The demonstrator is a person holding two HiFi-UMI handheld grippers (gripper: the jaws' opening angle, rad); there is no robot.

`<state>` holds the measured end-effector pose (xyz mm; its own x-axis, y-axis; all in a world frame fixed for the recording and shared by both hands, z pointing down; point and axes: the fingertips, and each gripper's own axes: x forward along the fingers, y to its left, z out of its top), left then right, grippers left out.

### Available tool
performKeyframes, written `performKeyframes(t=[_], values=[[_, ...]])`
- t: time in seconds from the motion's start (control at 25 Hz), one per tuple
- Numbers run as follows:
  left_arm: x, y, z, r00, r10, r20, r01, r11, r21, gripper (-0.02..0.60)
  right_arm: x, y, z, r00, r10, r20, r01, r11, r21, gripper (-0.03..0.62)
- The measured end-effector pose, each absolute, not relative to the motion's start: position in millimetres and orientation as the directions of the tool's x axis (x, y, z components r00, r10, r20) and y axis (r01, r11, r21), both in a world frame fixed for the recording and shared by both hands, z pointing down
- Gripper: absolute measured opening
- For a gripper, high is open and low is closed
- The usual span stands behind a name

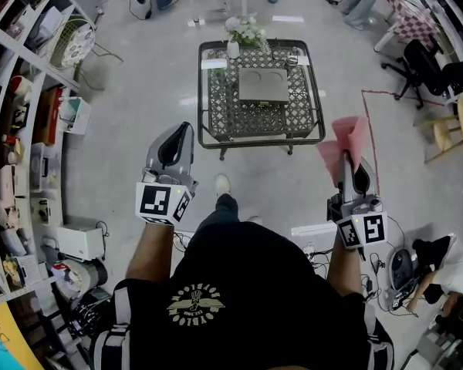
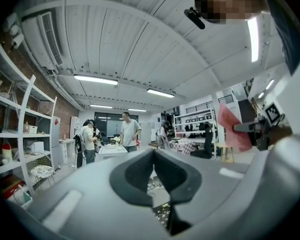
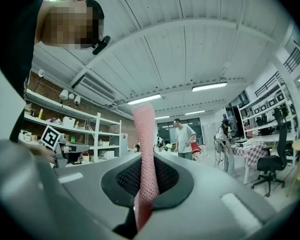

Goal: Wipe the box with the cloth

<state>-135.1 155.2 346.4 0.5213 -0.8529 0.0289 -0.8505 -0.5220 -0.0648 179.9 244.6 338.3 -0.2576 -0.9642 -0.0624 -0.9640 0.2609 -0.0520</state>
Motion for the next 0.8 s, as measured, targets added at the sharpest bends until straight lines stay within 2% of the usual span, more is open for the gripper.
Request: performKeyframes(t=[0.8], values=[[-149, -1, 354, 0.604, -0.794, 0.072, -0.794, -0.607, -0.043, 0.000, 145, 100, 330, -0.233, -0.971, -0.049, -0.970, 0.236, -0.065, 0.018]])
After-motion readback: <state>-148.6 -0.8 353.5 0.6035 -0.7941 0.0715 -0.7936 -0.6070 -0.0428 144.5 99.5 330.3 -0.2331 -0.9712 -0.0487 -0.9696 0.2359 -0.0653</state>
